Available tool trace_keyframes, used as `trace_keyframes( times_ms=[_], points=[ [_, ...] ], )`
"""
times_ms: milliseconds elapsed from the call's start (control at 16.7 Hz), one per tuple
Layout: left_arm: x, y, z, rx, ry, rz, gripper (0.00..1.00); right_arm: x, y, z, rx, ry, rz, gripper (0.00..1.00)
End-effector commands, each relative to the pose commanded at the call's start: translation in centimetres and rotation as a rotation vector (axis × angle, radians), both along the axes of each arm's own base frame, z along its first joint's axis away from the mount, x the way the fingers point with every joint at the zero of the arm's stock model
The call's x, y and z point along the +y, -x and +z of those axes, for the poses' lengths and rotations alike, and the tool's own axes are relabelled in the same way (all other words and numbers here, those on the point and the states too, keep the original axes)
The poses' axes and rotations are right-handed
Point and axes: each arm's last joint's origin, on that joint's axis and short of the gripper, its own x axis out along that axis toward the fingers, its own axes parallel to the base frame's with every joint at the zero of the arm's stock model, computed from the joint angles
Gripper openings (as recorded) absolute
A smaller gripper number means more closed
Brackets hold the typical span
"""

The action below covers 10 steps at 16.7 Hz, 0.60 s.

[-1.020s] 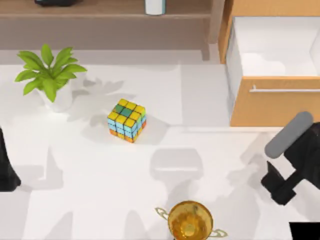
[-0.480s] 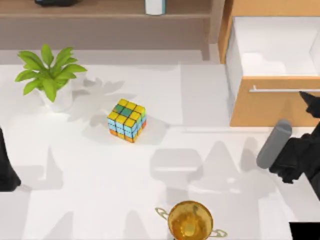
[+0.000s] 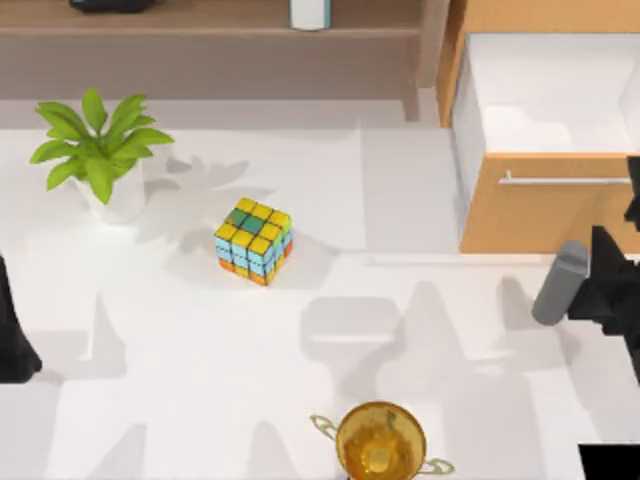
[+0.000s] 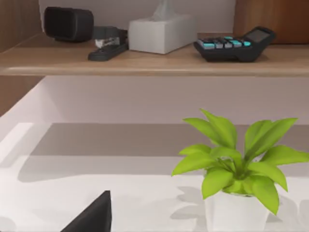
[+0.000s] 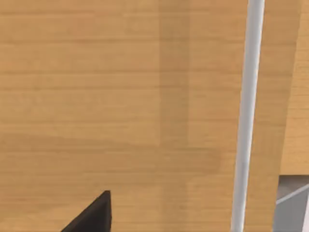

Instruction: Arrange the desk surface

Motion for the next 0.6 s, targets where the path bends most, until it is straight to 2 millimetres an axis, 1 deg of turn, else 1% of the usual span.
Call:
trace_keyframes(
  times_ms=[420, 600],
  points=[
    [0.00, 0.00, 0.00, 0.000, 0.000, 0.000, 1.00, -0.07, 0.02, -0.24, -0.005, 0.021, -0.004, 1.00],
    [0.00, 0.00, 0.00, 0.000, 0.000, 0.000, 1.00, -0.10, -0.71, -0.11, -0.015, 0.018, -0.009, 1.00]
  ],
)
